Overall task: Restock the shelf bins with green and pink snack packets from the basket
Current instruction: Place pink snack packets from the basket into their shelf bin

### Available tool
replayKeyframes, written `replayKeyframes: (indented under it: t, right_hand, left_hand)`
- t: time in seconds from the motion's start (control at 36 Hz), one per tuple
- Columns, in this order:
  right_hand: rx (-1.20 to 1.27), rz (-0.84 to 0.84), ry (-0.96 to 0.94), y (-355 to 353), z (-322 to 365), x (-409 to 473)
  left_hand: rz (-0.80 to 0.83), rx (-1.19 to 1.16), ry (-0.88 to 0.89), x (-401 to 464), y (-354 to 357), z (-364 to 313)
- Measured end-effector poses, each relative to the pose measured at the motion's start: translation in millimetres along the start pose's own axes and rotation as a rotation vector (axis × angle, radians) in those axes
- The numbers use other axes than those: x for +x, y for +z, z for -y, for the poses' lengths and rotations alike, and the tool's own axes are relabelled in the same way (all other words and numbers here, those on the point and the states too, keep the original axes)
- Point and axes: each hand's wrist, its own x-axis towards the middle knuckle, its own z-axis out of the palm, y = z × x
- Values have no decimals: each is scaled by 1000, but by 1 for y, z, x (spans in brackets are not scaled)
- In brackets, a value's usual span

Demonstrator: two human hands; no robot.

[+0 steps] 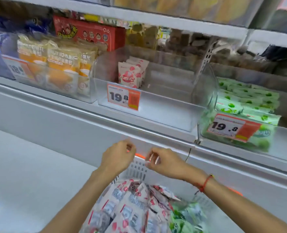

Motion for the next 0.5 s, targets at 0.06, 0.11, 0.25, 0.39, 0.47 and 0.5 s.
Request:
replayKeyframes:
  t: [0.06,0.11,0.25,0.39,0.47,0.5]
  right_hand:
    - [15,186,104,30,-27,-9]
    - [11,319,197,60,-49,-21]
    - [101,604,282,114,-77,-55]
    - [49,663,283,143,-89,-70]
    - [24,476,302,152,-93,-72]
    - [41,452,317,152,-94,-73]
  left_hand:
    - [172,160,0,-4,20,21]
    - [359,309,47,-11,37,37]
    - [822,472,145,-34,80,66]
    - [790,609,207,-63,102,75]
    - [745,662,256,-64,105,74]
    - [744,685,273,-63,105,74]
